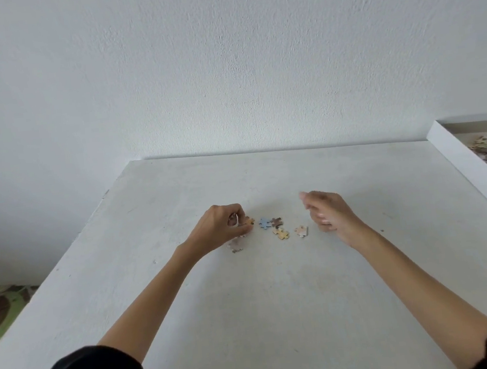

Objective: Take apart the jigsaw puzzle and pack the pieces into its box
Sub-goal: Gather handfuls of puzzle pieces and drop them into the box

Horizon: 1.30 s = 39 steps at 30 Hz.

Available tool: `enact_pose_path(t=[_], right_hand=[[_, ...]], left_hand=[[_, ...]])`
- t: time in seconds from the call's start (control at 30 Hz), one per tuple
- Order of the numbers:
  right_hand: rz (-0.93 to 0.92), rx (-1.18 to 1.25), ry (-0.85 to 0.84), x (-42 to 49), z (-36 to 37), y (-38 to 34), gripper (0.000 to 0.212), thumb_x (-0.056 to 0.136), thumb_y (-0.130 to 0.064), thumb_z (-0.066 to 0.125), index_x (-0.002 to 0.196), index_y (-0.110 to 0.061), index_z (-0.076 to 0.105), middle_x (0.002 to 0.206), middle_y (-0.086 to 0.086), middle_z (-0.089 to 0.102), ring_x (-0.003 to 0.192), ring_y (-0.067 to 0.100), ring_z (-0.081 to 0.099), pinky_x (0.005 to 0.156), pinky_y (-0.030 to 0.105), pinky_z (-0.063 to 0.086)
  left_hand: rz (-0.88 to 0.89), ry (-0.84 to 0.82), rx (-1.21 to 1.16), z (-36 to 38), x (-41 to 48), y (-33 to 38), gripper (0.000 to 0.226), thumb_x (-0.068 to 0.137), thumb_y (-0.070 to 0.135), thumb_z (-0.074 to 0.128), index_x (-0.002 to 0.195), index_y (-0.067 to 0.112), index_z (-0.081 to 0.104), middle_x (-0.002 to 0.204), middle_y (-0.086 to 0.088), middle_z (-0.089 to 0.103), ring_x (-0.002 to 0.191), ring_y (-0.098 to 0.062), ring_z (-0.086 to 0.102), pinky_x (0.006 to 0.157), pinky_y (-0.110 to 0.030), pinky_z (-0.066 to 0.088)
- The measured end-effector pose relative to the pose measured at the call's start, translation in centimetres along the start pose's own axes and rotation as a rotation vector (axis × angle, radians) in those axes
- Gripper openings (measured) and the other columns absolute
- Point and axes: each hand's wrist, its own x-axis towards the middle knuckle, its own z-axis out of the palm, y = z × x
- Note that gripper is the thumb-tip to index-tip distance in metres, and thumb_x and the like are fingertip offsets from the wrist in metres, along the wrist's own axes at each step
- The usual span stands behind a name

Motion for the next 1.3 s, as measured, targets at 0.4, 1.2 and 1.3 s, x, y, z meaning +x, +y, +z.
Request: enact_pose_path(t=[0.4, 1.2, 1.3], right_hand=[[-0.265, -0.917, -0.103, 0.3, 2.5, 0.1, 0.032, 0.076, -0.044, 0.067, 0.106, -0.033, 0.067, 0.051, -0.008, 0.040, 0.049, 0.006, 0.039, 0.048, 0.019, 0.026], [0.269, 0.692, -0.232, 0.0, 1.8, -0.1, 0.027, 0.079, -0.018, 0.043, 0.052, -0.014, 0.047, 0.051, 0.000, 0.044, 0.035, 0.006, 0.032, 0.026, 0.014, 0.021], [0.251, 0.410, -0.169, 0.1, 2.2, -0.2, 0.047, 0.092, -0.026, 0.044, 0.047, -0.019, 0.032, 0.047, -0.003, 0.036, 0.035, 0.006, 0.026, 0.029, 0.015, 0.017]], left_hand=[[0.037, -0.050, -0.171, -0.8, -0.1, 1.7, 0.030, 0.100, 0.007, 0.032, 0.116, 0.010, 0.057, 0.062, 0.002, 0.048, 0.050, 0.000, 0.044, 0.056, -0.010, 0.034], [0.023, -0.140, 0.069, -1.0, 1.8, 0.1, 0.011, 0.079, 0.026, 0.072, 0.087, 0.018, 0.069, 0.053, 0.009, 0.030, 0.046, -0.010, 0.027, 0.050, -0.020, 0.020], [-0.021, -0.250, 0.064, -1.4, 2.7, 0.1, 0.014, 0.080, 0.026, 0.071, 0.089, 0.017, 0.067, 0.057, 0.005, 0.032, 0.050, -0.009, 0.025, 0.051, -0.020, 0.020]])
